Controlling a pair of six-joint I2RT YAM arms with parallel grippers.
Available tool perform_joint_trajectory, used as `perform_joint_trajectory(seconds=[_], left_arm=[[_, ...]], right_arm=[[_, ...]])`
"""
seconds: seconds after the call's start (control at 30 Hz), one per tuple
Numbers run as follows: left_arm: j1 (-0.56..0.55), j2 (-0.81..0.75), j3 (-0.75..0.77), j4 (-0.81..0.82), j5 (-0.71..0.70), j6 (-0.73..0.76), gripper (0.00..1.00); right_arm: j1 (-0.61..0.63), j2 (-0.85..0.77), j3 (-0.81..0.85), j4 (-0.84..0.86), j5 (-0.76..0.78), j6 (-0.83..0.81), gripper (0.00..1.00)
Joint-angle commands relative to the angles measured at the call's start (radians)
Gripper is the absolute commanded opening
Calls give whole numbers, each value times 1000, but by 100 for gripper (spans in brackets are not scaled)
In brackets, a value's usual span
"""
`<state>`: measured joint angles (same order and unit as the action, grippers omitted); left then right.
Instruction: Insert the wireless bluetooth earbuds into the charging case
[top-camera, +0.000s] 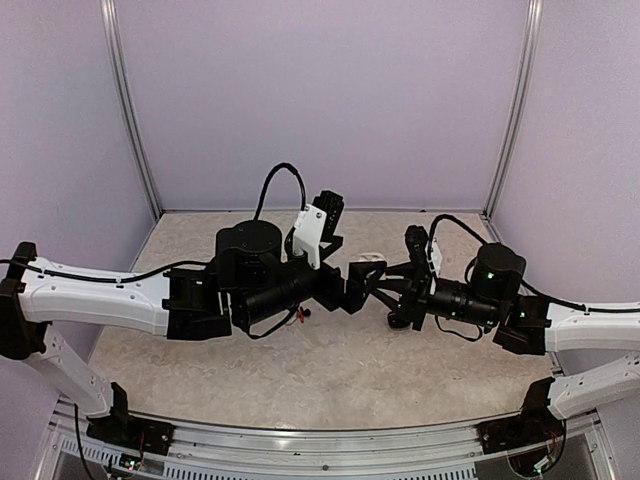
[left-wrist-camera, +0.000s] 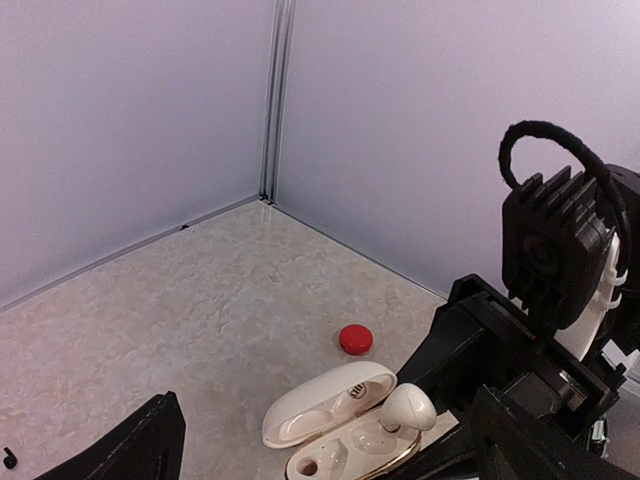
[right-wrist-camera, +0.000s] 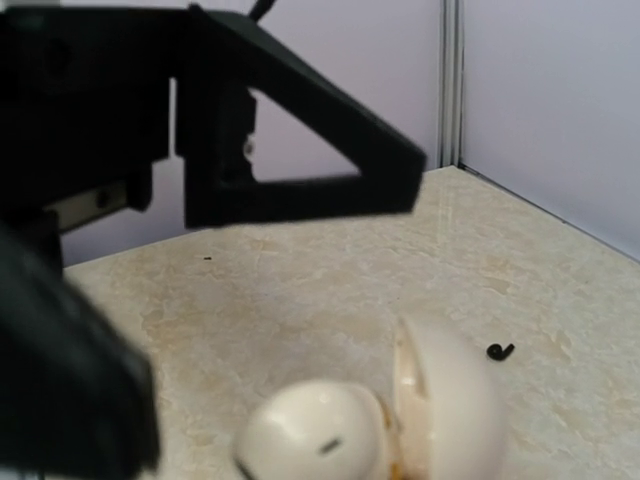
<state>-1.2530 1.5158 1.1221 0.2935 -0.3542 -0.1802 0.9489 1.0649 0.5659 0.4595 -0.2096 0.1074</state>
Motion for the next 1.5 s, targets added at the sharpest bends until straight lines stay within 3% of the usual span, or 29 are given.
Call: perform_joint_trajectory(seconds=[0.0,1.47], left_arm=[[12,20,42,-31,28,-28,99],[61,-48,-54,-57,85,-55,99]], right_arm=[[13,-2,36,2,-20,9,0],[13,-52,-1,25,-51,-8,0]])
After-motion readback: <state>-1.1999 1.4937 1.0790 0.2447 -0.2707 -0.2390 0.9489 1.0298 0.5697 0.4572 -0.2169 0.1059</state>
